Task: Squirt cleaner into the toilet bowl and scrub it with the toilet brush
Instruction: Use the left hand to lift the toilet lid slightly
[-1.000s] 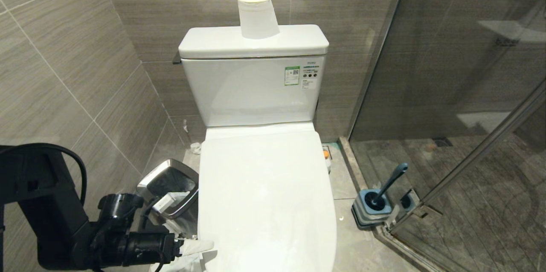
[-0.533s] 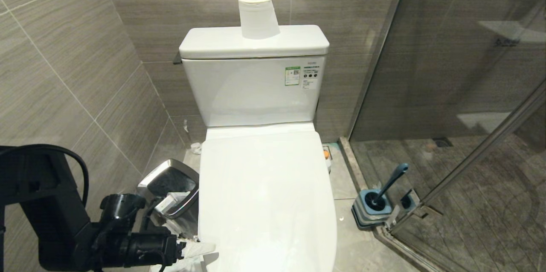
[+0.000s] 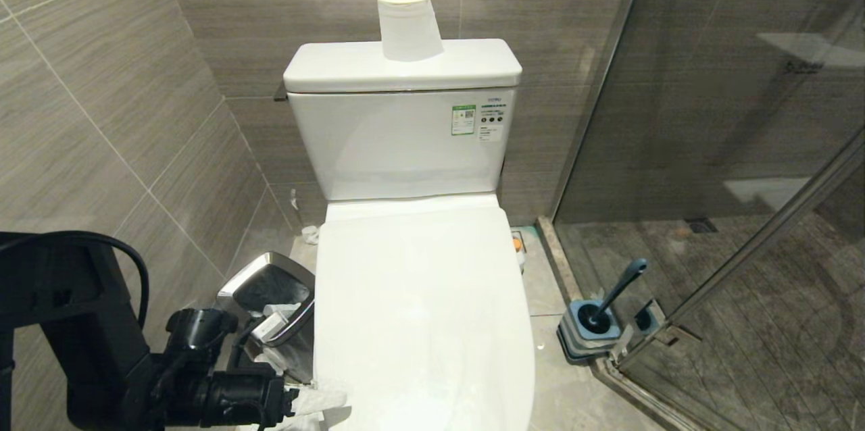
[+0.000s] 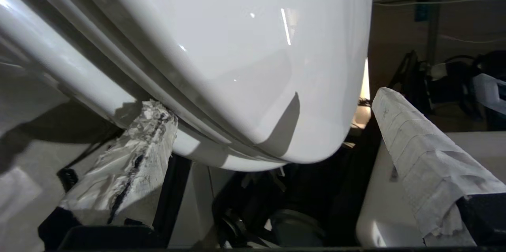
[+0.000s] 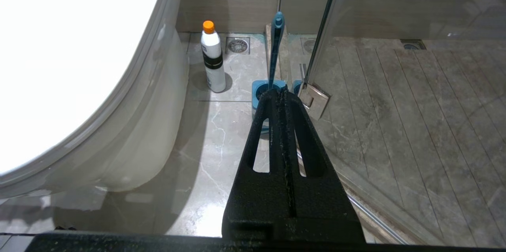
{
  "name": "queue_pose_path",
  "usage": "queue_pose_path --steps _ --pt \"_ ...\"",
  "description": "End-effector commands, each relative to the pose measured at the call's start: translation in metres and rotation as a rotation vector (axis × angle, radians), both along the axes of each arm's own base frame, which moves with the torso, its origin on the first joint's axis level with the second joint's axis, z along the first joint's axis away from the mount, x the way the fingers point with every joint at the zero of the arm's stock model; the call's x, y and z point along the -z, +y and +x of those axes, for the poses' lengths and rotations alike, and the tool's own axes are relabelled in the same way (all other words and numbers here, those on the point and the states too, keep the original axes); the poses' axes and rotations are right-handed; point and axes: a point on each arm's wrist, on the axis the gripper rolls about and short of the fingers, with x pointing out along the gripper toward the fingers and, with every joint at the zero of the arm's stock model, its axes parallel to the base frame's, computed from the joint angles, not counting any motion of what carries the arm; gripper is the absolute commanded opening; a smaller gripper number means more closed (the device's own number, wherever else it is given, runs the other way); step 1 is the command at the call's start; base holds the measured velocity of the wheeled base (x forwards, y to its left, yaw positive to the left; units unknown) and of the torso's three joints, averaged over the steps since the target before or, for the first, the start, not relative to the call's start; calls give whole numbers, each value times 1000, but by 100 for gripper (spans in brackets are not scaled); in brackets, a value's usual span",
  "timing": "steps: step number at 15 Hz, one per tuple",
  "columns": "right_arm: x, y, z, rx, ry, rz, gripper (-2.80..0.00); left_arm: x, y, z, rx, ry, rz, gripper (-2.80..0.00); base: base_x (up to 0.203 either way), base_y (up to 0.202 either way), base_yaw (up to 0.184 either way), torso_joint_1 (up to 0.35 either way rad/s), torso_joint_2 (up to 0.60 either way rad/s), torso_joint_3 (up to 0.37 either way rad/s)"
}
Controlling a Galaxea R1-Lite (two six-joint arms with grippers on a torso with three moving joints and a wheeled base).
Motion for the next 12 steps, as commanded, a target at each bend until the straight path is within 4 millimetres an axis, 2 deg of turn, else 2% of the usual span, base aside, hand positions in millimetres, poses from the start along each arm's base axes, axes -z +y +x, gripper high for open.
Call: queue_pose_path --steps 1,12 --pt "0 0 0 0 1 -1 -280 -6 -4 1 30 -18 -41 0 0 0 0 0 0 0" --pt "0 0 0 0 2 0 -280 -43 -5 0 55 -24 -166 0 0 0 0 0 0 0"
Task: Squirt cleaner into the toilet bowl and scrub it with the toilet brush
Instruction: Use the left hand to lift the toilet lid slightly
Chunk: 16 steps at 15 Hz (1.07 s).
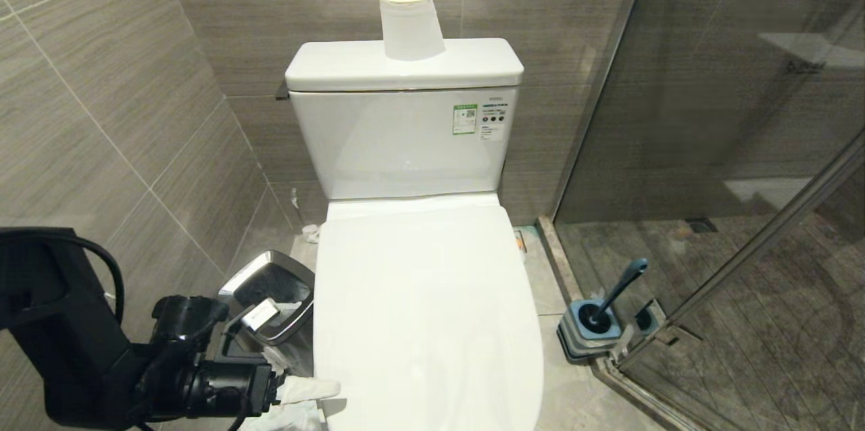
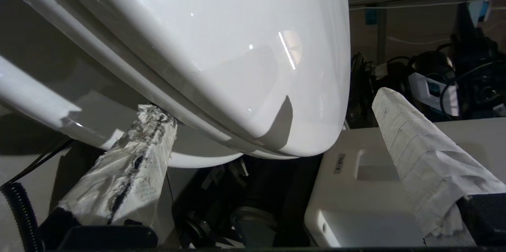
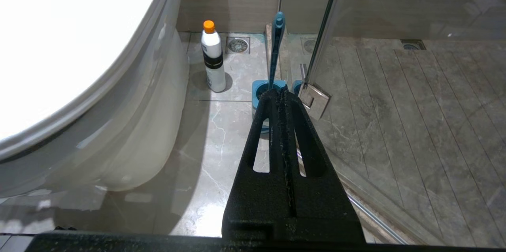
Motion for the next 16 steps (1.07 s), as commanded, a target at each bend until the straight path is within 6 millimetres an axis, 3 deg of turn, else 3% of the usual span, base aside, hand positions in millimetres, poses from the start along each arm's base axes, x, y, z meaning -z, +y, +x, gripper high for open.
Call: queue_pose_path --steps 1,10,16 --pt "0 0 0 0 2 0 -280 -16 1 1 -1 -58 -18 0 0 0 0 0 0 0" --pt "0 0 0 0 1 -1 -280 -68 0 -2 -28 -89 -75 0 0 0 0 0 0 0" --pt "0 0 0 0 1 -1 -280 -88 -4 -11 -12 -133 -88 0 0 0 0 0 0 0"
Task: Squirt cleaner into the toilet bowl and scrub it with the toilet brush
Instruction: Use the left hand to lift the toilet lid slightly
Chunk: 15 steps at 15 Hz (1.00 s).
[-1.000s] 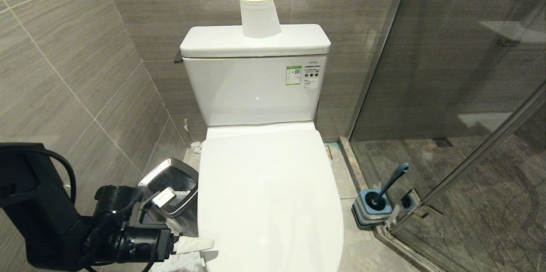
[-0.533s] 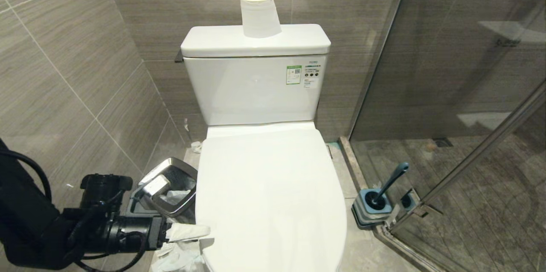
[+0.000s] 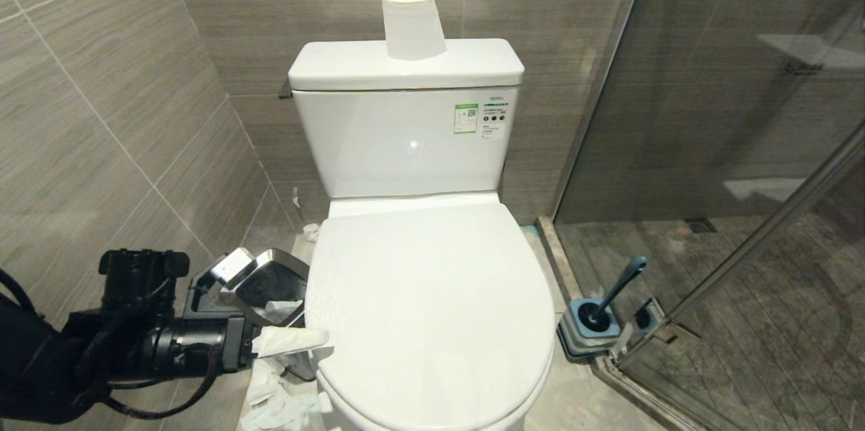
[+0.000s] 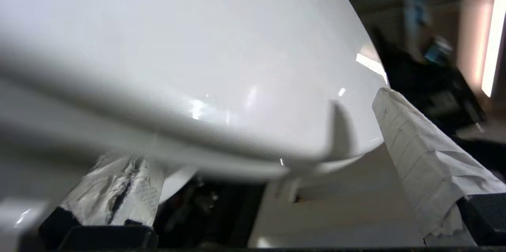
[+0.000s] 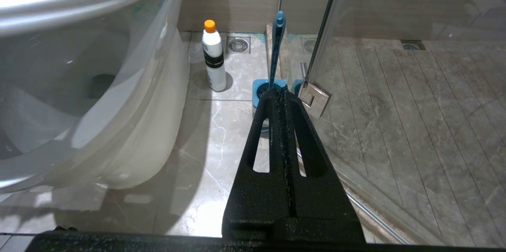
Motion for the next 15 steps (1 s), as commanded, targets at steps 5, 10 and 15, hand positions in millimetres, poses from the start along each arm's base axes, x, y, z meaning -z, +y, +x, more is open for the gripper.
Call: queue_pose_path --steps 5,10,15 --pt "0 0 0 0 1 0 -280 -27 0 -13 -15 13 -33 0 0 0 0 0 0 0" --pt "0 0 0 0 2 1 -280 -41 -1 -19 -10 -24 -42 0 0 0 0 0 0 0" --pt "0 0 0 0 1 1 -280 -62 -3 -12 -14 -87 -64 0 0 0 0 0 0 0"
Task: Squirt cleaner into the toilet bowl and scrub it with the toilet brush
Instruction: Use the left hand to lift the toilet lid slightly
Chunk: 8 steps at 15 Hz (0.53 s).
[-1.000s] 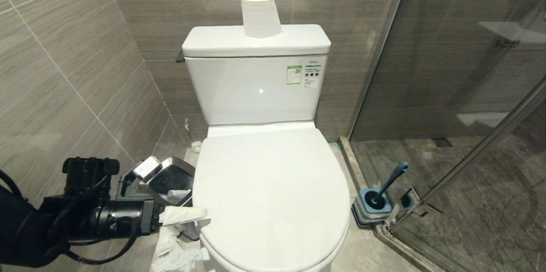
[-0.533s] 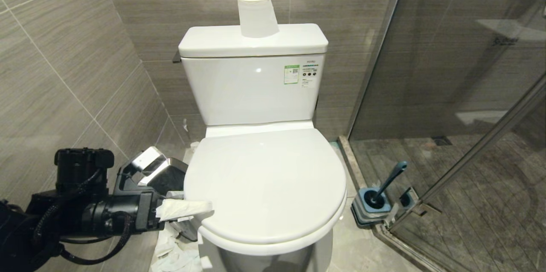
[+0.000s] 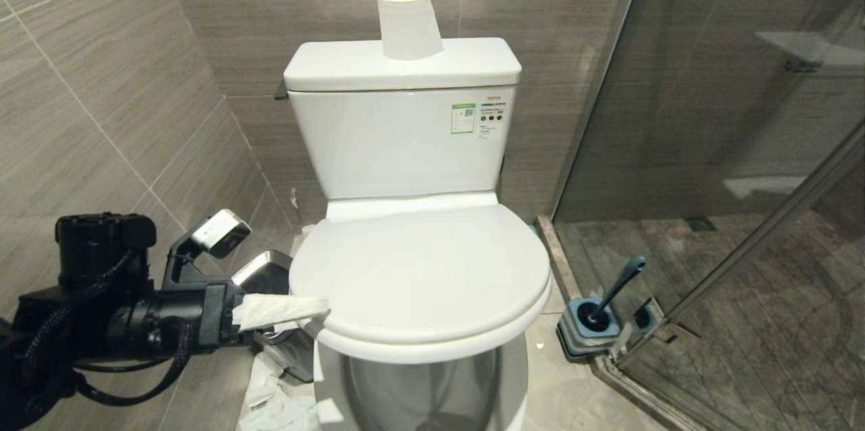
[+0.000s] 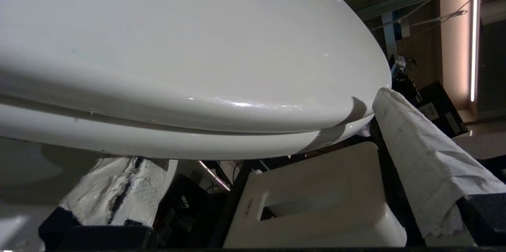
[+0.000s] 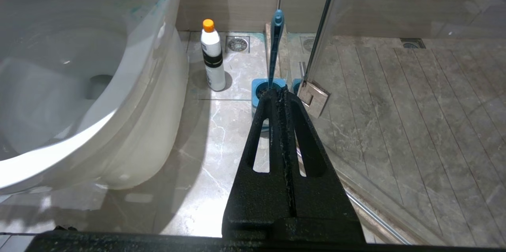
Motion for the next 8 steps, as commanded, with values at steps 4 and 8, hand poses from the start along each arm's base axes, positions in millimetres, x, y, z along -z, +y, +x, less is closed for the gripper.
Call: queue_pose_path --steps 4,8 --pt "0 0 0 0 1 0 -280 -27 -7 13 12 -107 -52 0 0 0 0 0 0 0" --pt "0 0 0 0 1 1 -280 -48 -8 27 -1 -170 -92 0 0 0 0 0 0 0"
